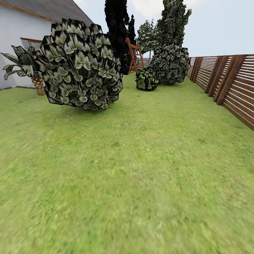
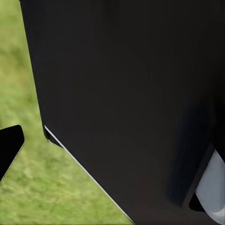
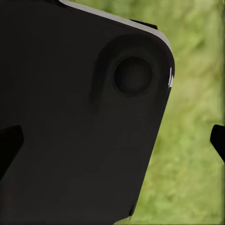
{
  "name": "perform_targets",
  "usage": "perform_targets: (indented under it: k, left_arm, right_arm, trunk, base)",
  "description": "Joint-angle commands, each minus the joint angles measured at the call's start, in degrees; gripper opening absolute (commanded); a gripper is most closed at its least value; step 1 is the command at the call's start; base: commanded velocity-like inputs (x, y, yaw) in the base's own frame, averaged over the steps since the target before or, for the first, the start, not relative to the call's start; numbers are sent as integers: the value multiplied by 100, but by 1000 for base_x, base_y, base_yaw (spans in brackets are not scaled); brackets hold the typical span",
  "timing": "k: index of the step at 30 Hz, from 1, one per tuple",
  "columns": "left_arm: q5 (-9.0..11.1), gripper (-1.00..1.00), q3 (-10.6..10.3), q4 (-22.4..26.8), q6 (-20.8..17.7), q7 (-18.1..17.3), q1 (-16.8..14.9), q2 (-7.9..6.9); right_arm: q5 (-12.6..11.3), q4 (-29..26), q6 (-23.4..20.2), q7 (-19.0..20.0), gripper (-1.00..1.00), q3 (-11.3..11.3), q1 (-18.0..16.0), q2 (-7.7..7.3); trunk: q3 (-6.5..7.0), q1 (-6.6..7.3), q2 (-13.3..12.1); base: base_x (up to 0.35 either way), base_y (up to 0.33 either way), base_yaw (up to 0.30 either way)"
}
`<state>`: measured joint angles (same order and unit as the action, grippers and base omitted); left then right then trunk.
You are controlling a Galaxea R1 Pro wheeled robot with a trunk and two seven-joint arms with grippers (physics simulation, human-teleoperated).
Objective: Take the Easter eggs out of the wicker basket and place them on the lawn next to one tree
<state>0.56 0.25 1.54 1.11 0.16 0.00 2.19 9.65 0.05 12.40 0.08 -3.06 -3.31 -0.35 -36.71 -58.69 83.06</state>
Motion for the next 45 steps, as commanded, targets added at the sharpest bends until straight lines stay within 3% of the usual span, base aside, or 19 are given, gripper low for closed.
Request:
perform_targets:
  k: [1, 22, 45]
  left_arm:
    - [6, 100, 2, 3, 12, 2, 0, 1]
    - [6, 100, 2, 4, 12, 2, 0, 1]
    - [-20, 100, -7, 3, 12, 2, 0, 1]
  right_arm:
    - [11, 4, 16, 1, 100, -27, -3, -1]
    - [-18, -1, 16, 1, 100, -1, -3, 59]
    - [-21, -14, 16, 1, 100, 7, -3, 2]
  trunk:
    - [-4, -3, 2]
    - [-4, -3, 2]
    - [-4, -3, 2]
  base:
    - [341, 0, 0]
    - [341, 0, 0]
    - [341, 0, 0]
